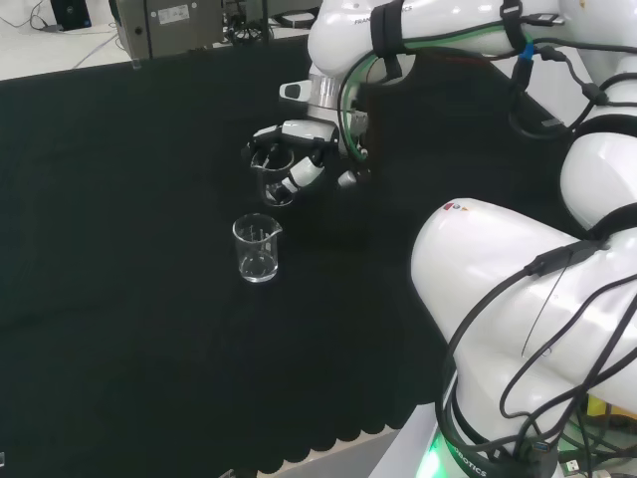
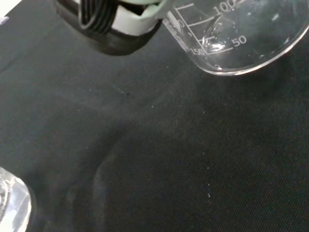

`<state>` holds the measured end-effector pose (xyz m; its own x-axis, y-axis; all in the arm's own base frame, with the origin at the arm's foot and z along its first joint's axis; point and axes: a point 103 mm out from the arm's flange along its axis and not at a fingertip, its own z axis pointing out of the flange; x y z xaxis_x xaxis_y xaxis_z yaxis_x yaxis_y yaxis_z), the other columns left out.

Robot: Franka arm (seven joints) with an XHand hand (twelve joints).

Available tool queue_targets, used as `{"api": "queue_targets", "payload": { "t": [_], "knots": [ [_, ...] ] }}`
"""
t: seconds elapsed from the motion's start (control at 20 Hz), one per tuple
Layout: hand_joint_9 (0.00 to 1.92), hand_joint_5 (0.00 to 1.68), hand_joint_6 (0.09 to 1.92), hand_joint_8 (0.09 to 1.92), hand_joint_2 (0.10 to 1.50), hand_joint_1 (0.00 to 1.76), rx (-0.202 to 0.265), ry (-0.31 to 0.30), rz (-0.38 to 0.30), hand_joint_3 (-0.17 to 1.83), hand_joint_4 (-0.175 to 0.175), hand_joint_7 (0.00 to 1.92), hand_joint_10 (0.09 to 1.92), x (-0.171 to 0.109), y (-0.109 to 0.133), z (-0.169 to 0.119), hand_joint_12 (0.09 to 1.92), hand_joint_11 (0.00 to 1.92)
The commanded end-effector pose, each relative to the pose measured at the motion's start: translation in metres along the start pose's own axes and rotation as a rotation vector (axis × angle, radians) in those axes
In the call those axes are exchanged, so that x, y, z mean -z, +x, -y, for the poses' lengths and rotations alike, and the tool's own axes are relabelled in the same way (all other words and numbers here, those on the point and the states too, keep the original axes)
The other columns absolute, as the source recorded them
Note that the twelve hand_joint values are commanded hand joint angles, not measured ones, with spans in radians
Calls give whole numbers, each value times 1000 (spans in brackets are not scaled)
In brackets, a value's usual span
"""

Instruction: Place the beaker back on the table.

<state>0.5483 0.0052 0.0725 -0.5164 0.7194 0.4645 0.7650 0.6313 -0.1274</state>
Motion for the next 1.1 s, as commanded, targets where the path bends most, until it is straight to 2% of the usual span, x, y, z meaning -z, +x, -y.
{"api": "queue_targets", "payload": {
  "t": [0.05, 0.1, 0.2, 0.4, 0.55, 0.65, 0.8, 0.95, 1.05, 1.1],
  "knots": [
    [805, 367, 466, 700, 942, 945, -39, 53, -8, -175, -56, 366, 87, 14, 5, 2, 1324, 345],
    [787, 361, 440, 701, 937, 937, -54, 32, -51, -175, -57, 345, 87, 16, 4, 5, 1331, 325],
    [721, 344, 359, 699, 919, 910, -66, 57, -75, -175, -58, 266, 87, 21, 3, 7, 1358, 266],
    [514, 308, 194, 647, 894, 855, -80, 82, -60, -175, -53, 40, 87, 26, 13, 8, 1444, 106],
    [398, 263, 100, 458, 879, 818, -91, 124, -42, -175, -52, 3, 87, 24, 24, 8, 1478, 28],
    [334, 242, 87, 341, 871, 800, -94, 94, -27, -175, -53, 0, 87, 29, 32, 11, 1461, 6],
    [304, 232, 87, 281, 864, 784, -100, 56, 20, -175, -54, 0, 87, 54, 51, 19, 1438, 0],
    [324, 235, 87, 346, 863, 765, -127, -3, 74, -175, -54, 0, 87, 83, 74, 33, 1441, 0],
    [347, 241, 87, 458, 865, 754, -153, -38, 101, -174, -56, 0, 87, 101, 92, 46, 1453, 0],
    [328, 245, 87, 515, 866, 750, -165, -50, 116, -174, -56, 0, 143, 110, 101, 53, 1459, 0]
  ]
}}
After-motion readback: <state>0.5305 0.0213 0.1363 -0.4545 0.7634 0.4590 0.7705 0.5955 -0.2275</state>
